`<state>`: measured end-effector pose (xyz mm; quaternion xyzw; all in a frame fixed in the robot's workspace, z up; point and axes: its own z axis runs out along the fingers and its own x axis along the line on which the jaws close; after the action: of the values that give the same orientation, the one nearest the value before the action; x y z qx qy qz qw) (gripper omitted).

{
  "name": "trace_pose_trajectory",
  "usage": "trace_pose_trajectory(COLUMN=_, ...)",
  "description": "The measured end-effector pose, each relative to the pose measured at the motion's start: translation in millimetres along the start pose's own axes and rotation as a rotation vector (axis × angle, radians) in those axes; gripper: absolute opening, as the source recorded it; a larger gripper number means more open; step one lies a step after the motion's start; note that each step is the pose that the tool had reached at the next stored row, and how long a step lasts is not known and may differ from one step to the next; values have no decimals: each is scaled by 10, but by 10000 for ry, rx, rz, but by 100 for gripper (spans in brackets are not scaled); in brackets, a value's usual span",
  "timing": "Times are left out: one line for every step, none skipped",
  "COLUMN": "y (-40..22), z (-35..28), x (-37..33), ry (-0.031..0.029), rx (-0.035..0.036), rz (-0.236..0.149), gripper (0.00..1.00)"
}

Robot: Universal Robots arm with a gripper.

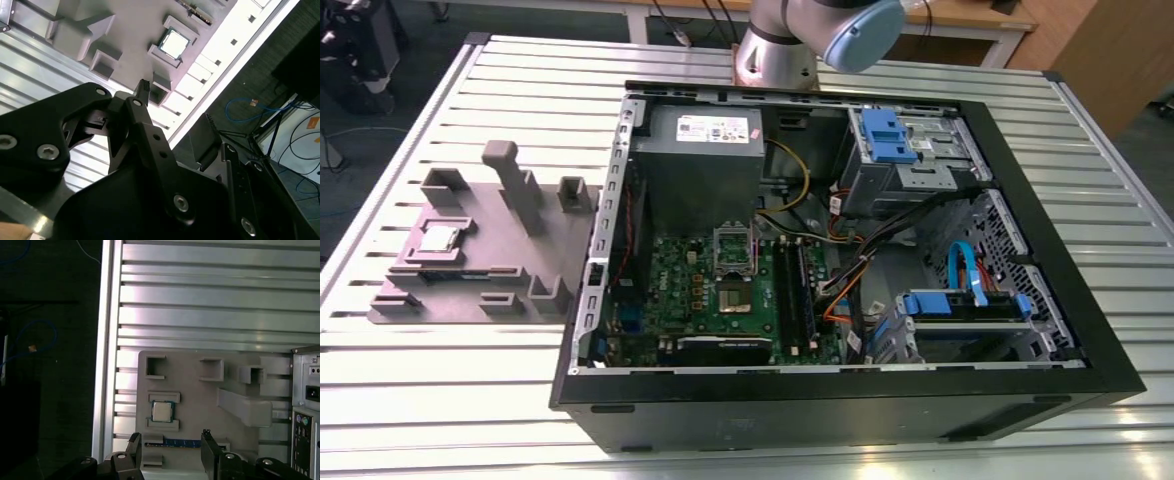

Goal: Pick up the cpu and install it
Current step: 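Pick up the cpu and move it towards the insertion slot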

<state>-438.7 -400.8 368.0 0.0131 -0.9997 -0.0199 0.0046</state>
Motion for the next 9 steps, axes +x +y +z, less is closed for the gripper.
trace_pose_trajectory(y=-4, z=17, x=7, ry=1, rx=0, rz=-3, gripper=59)
trace_pose_trajectory(y=-7, z=35, x=14, ry=2, rx=1, rz=-6, gripper=59)
trace_pose_trajectory(y=-10, z=53, x=18, ry=3, rx=1, rz=-9, gripper=59)
trace_pose_trajectory(y=-15, z=71, x=20, ry=3, rx=1, rz=-20, gripper=59)
trace_pose_trajectory(y=-21, z=89, x=22, ry=4, rx=1, rz=-52, gripper=59)
trace_pose_trajectory(y=-24, z=103, x=24, ry=7, rx=1, rz=-102, gripper=59)
trace_pose_trajectory(y=-26, z=114, x=26, ry=10, rx=3, rz=-184, gripper=59)
trace_pose_trajectory(y=-27, z=123, x=29, ry=14, rx=3, rz=-285, gripper=59)
trace_pose_trajectory(y=-28, z=129, x=30, ry=17, rx=4, rz=-346, gripper=59)
